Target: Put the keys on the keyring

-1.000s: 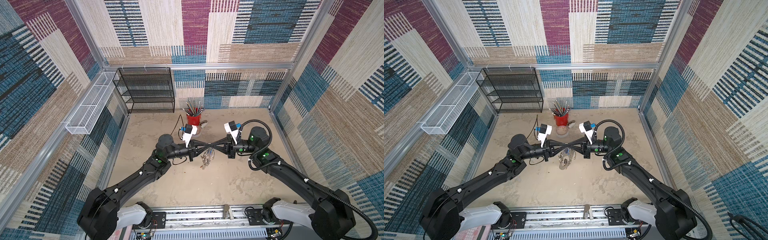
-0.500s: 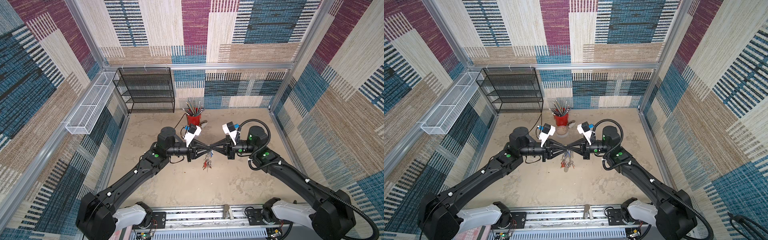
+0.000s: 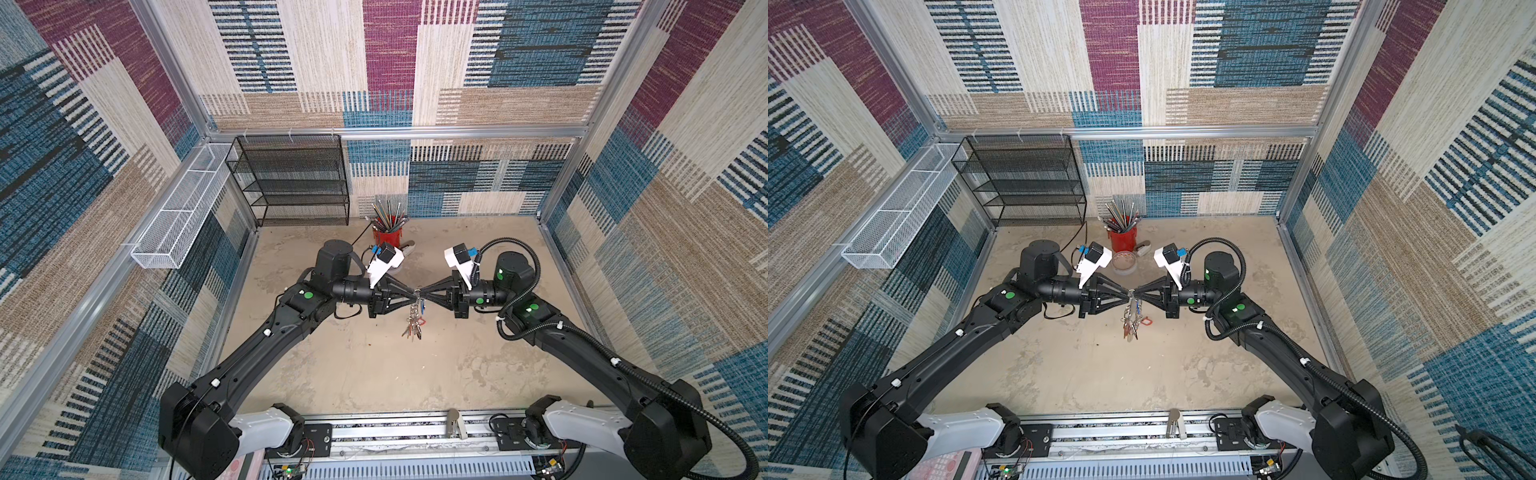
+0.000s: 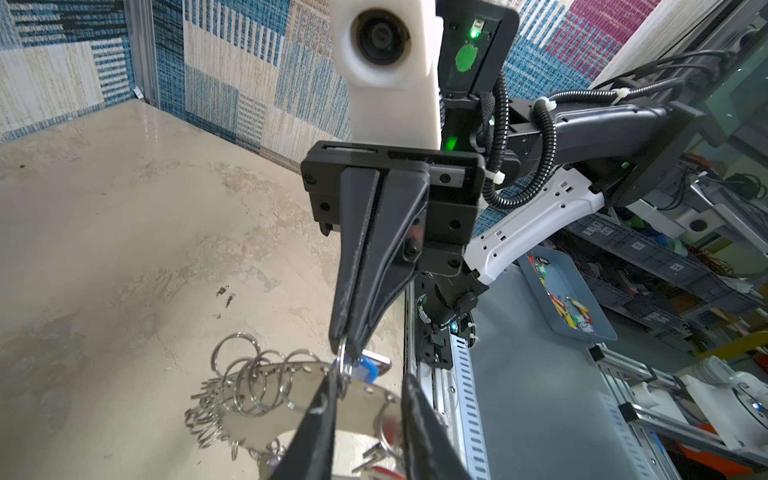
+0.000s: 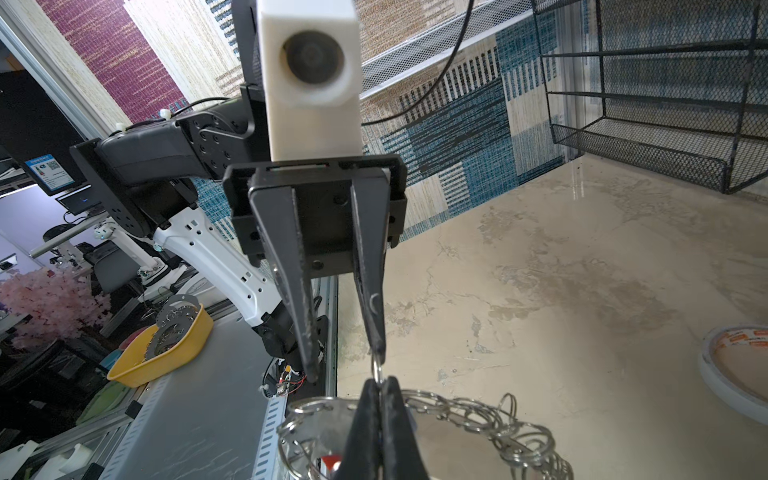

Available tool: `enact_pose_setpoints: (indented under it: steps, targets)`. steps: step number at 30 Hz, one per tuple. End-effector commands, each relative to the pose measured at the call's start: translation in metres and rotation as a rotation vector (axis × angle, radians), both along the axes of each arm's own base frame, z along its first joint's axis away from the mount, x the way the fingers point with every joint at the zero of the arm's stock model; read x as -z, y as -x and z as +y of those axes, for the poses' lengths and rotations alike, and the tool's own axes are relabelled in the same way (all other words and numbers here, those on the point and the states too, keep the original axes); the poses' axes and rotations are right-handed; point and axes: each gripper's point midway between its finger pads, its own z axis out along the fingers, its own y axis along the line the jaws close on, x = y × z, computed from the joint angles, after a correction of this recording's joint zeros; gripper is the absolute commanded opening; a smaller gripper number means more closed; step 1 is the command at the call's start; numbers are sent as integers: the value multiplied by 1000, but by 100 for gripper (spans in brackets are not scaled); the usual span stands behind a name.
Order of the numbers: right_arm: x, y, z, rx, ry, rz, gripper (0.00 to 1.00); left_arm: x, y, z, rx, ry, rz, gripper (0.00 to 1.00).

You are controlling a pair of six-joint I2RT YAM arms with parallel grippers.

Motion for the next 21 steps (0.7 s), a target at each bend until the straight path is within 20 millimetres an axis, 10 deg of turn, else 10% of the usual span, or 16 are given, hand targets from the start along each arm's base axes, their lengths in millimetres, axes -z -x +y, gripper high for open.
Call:
enact_pose_setpoints:
  steps: [1,21]
  targets:
    - [-2,-4,1,15,3,-23,0,5,5,4,40,-63,-51,29]
    - [1,-2,4,-1,8,-24,0,14,-7,-7,100,-204,-43,21]
